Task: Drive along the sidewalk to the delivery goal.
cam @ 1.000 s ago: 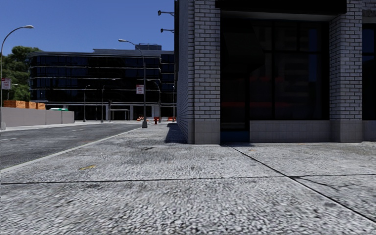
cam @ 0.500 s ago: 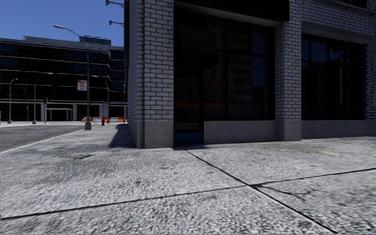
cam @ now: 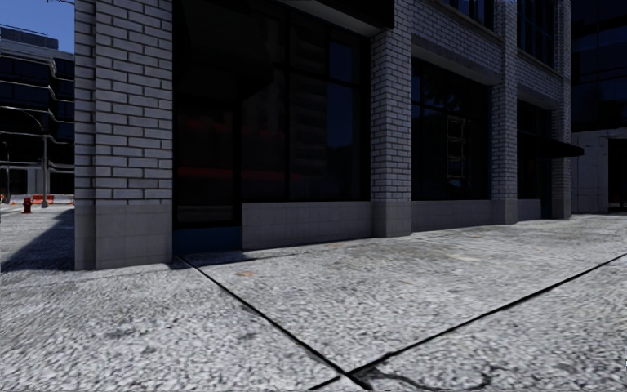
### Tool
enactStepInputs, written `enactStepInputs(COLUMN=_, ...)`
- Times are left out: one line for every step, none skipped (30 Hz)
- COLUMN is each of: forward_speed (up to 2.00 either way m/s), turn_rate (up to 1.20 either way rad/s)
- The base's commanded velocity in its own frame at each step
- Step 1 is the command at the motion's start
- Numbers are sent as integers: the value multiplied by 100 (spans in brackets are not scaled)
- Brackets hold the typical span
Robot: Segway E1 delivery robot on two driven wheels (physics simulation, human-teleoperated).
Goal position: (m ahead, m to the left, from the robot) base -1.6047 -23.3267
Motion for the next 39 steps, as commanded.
enactStepInputs(forward_speed=200, turn_rate=-79)
enactStepInputs(forward_speed=200, turn_rate=-79)
enactStepInputs(forward_speed=200, turn_rate=-81)
enactStepInputs(forward_speed=200, turn_rate=-81)
enactStepInputs(forward_speed=200, turn_rate=-81)
enactStepInputs(forward_speed=200, turn_rate=-81)
enactStepInputs(forward_speed=200, turn_rate=-81)
enactStepInputs(forward_speed=200, turn_rate=-81)
enactStepInputs(forward_speed=200, turn_rate=-81)
enactStepInputs(forward_speed=200, turn_rate=-81)
enactStepInputs(forward_speed=200, turn_rate=-81)
enactStepInputs(forward_speed=200, turn_rate=-81)
enactStepInputs(forward_speed=200, turn_rate=-82)
enactStepInputs(forward_speed=200, turn_rate=-82)
enactStepInputs(forward_speed=200, turn_rate=-82)
enactStepInputs(forward_speed=200, turn_rate=-82)
enactStepInputs(forward_speed=200, turn_rate=-82)
enactStepInputs(forward_speed=200, turn_rate=-82)
enactStepInputs(forward_speed=200, turn_rate=-82)
enactStepInputs(forward_speed=200, turn_rate=-82)
enactStepInputs(forward_speed=200, turn_rate=-82)
enactStepInputs(forward_speed=200, turn_rate=-82)
enactStepInputs(forward_speed=200, turn_rate=-82)
enactStepInputs(forward_speed=200, turn_rate=-82)
enactStepInputs(forward_speed=200, turn_rate=-82)
enactStepInputs(forward_speed=200, turn_rate=-82)
enactStepInputs(forward_speed=200, turn_rate=-82)
enactStepInputs(forward_speed=200, turn_rate=-82)
enactStepInputs(forward_speed=200, turn_rate=-82)
enactStepInputs(forward_speed=200, turn_rate=-82)
enactStepInputs(forward_speed=200, turn_rate=-82)
enactStepInputs(forward_speed=200, turn_rate=-82)
enactStepInputs(forward_speed=200, turn_rate=-82)
enactStepInputs(forward_speed=200, turn_rate=-82)
enactStepInputs(forward_speed=200, turn_rate=-82)
enactStepInputs(forward_speed=200, turn_rate=-82)
enactStepInputs(forward_speed=200, turn_rate=-82)
enactStepInputs(forward_speed=200, turn_rate=-82)
enactStepInputs(forward_speed=200, turn_rate=-82)
